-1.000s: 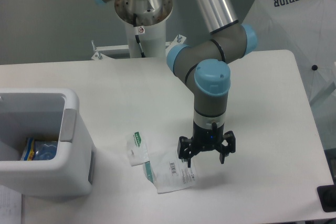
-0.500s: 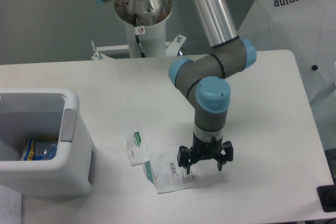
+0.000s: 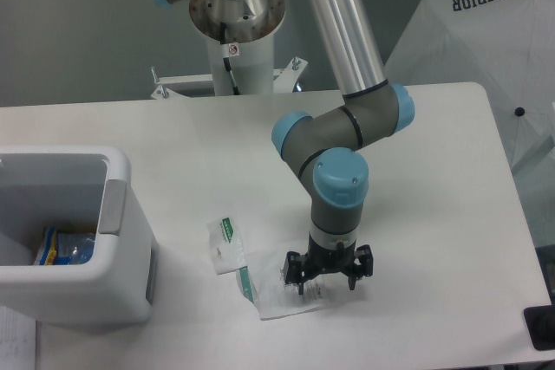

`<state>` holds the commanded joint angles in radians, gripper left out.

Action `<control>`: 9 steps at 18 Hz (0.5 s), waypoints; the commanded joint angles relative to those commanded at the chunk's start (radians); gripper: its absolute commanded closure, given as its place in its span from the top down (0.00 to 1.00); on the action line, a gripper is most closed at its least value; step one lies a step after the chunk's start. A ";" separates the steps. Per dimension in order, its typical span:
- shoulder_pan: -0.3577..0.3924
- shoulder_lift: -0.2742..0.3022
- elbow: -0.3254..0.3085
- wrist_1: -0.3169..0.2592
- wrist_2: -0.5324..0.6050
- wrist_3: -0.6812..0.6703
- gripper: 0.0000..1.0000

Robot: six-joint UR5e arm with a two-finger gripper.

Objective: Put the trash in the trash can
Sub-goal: 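Lower the gripper onto the edge of the paper wrapper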

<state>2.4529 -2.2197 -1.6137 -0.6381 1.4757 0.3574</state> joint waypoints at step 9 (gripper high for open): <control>-0.014 -0.003 -0.011 -0.002 0.003 -0.002 0.95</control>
<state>2.4390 -2.2227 -1.6245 -0.6397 1.4788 0.3559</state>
